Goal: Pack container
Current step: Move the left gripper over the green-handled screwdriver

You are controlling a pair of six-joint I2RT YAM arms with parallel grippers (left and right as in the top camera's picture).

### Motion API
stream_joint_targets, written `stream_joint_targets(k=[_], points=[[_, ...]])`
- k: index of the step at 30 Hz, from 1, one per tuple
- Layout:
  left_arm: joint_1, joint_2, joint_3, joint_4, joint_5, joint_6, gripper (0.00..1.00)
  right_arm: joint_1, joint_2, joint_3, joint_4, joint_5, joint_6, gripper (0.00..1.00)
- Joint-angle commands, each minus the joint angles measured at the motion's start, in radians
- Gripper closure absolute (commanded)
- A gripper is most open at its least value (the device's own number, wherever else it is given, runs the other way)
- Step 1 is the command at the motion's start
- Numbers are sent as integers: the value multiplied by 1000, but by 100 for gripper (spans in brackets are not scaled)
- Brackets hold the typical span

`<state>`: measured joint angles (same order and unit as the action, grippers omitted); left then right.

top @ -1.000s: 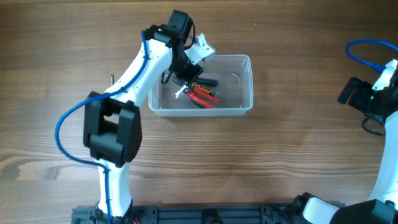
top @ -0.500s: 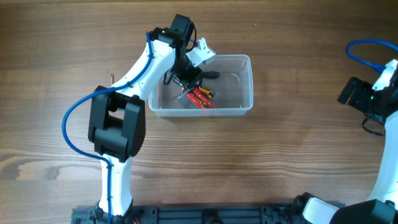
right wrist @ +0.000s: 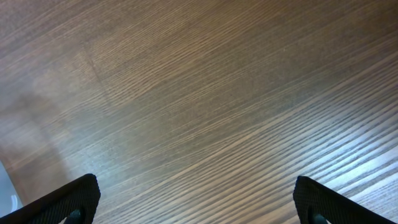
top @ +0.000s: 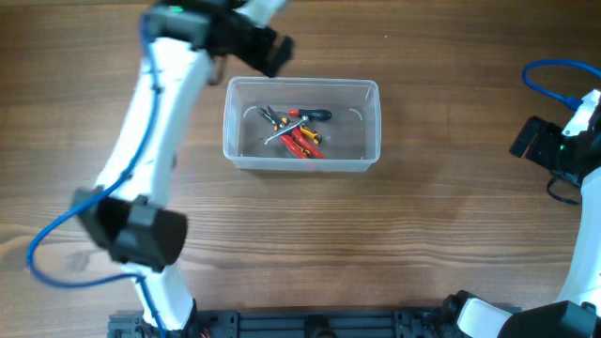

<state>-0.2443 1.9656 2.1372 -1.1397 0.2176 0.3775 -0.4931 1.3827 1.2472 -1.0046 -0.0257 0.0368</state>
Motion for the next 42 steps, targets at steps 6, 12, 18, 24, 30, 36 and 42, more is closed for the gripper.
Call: stream_joint_targets(k=[6, 12, 18, 24, 30, 36, 42], points=[[192, -66, 12, -189, 66, -101, 0, -2, 1, -3, 2, -9, 16, 0], [327, -81, 12, -332, 46, -197, 0, -2, 1, -3, 2, -9, 16, 0], [450, -80, 8, -465, -145, -260, 0, -2, 1, -3, 2, -9, 16, 0], [539, -80, -72, -500, -157, -295, 0, -2, 1, -3, 2, -9, 16, 0], [508, -114, -274, -407, -93, -251, 0, -2, 1, -3, 2, -9, 16, 0], [518, -313, -578, -147, -46, -163, 0, -2, 1, -3, 2, -9, 16, 0], [536, -252, -687, 39, -120, -155, 0, -2, 1, -3, 2, -9, 15, 0]])
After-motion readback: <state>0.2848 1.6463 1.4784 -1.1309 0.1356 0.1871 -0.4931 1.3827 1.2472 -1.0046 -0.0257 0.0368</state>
